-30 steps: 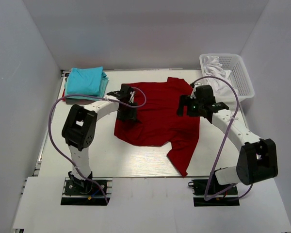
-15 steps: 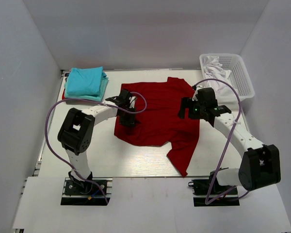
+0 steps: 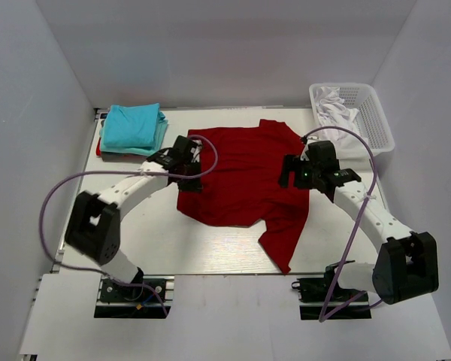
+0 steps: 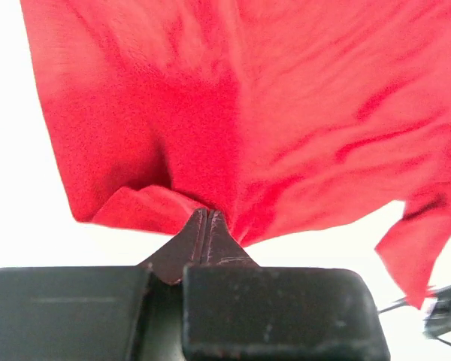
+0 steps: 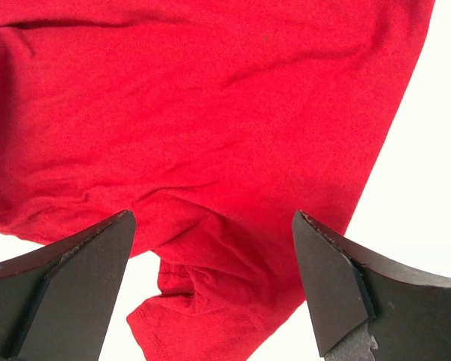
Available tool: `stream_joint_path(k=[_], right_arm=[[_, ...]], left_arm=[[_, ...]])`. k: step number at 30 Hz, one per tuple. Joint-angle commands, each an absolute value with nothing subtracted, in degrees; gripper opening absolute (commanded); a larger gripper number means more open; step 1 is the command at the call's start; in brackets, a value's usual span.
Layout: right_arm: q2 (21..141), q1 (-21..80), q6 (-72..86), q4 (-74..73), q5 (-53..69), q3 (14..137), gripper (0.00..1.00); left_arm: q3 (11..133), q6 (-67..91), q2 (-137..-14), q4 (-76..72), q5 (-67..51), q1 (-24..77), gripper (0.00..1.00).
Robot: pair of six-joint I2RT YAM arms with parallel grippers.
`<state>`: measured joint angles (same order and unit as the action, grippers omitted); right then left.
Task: Fold and stack the t-shirts
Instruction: Flatten out the tshirt
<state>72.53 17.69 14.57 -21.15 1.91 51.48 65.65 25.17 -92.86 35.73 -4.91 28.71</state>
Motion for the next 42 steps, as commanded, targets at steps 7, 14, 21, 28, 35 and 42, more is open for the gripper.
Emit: stream_joint_path(k=[7, 14, 21, 28, 35, 42], right_arm=[[71.28, 17.49, 14.85, -20.65, 0.44, 49.31, 0.9], [72.77, 17.32, 15.29, -20.83, 0.26, 49.04, 0.9], [72.95, 17.58, 16.0, -21.88, -2.72, 48.69, 0.9], [68.82, 17.67, 17.48, -26.18, -2.12, 46.93, 0.9], [62.15, 18.37, 19.16, -35.06, 3.08, 42.55, 0.9], [62.14, 20.13, 21.09, -35.95, 9.57, 38.33, 0.9]], left_arm=[[61.62, 40.67, -77.17, 49.47, 1.76, 28.92, 0.0], [57.49, 51.67, -78.4, 65.2, 11.68, 28.92, 0.0], [58.71, 49.05, -76.73, 61.79, 10.37, 28.92, 0.76], [57.05, 49.12, -75.94, 64.77, 9.84, 27.87, 1.0], [48.61, 49.94, -68.04, 59.26, 5.55, 28.39, 0.95], [45.28, 47.46, -68.55, 46.68, -2.27, 28.39, 0.9]])
